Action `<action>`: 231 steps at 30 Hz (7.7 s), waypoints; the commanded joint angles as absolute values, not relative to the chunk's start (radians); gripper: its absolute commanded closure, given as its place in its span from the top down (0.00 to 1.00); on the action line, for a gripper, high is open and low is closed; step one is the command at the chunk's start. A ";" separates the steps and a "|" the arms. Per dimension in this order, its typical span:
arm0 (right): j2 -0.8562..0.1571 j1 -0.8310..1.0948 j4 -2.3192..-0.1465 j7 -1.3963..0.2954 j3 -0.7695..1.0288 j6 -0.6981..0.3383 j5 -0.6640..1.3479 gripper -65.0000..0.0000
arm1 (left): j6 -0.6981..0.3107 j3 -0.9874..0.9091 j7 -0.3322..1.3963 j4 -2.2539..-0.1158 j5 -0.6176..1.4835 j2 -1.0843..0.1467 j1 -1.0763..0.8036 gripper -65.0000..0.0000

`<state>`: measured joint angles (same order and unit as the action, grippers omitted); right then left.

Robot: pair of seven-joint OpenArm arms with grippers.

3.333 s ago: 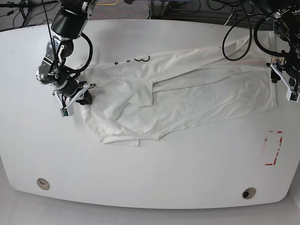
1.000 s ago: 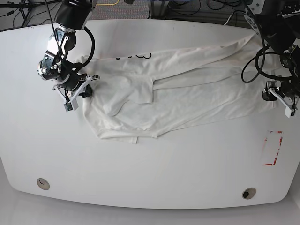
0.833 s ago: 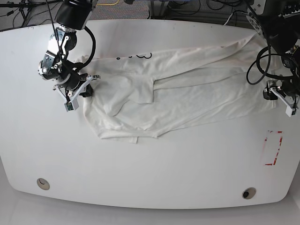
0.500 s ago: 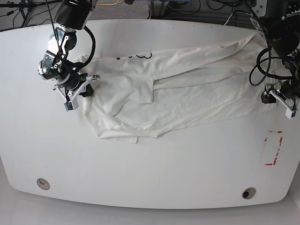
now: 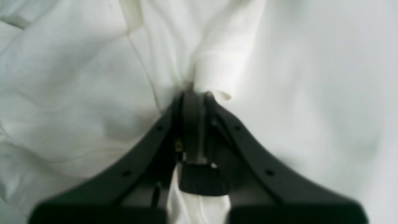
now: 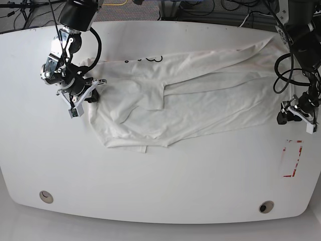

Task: Fold the T-shirt properly
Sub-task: 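Position the open left gripper over the shirt's hem corner, then shift the open left gripper along the shirt edge toward the hem, then lower the open left gripper onto the shirt's hem edge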

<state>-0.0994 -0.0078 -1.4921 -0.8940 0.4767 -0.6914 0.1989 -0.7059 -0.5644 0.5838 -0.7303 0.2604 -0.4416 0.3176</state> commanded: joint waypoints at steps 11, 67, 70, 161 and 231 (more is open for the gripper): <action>-0.111 -0.017 -1.506 -0.895 0.478 -0.698 0.203 0.03 | -0.698 -0.586 0.739 -0.760 0.272 -0.472 0.341 0.75; -0.106 -0.010 -1.520 -0.908 0.477 -0.698 0.187 0.00 | -0.698 -0.570 0.876 -1.280 0.262 -0.464 0.128 0.01; -0.108 -0.009 -1.519 -0.903 0.475 -0.698 0.190 0.00 | -0.698 -0.571 0.879 -1.318 0.262 -0.463 0.113 0.00; -0.108 0.021 -1.526 -0.902 0.470 -0.698 0.184 0.00 | -0.698 -0.493 0.771 -0.924 0.267 -0.451 0.206 0.00; -0.202 -0.142 -1.715 -0.936 0.450 -0.698 0.194 0.01 | -0.698 -0.511 1.095 -1.590 0.328 -0.416 0.267 0.00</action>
<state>-0.1909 -0.1253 -1.7042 -0.9539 0.4492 -0.6960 0.1848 -0.6975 -0.5041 1.1248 -1.5963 0.3260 -0.3912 0.2443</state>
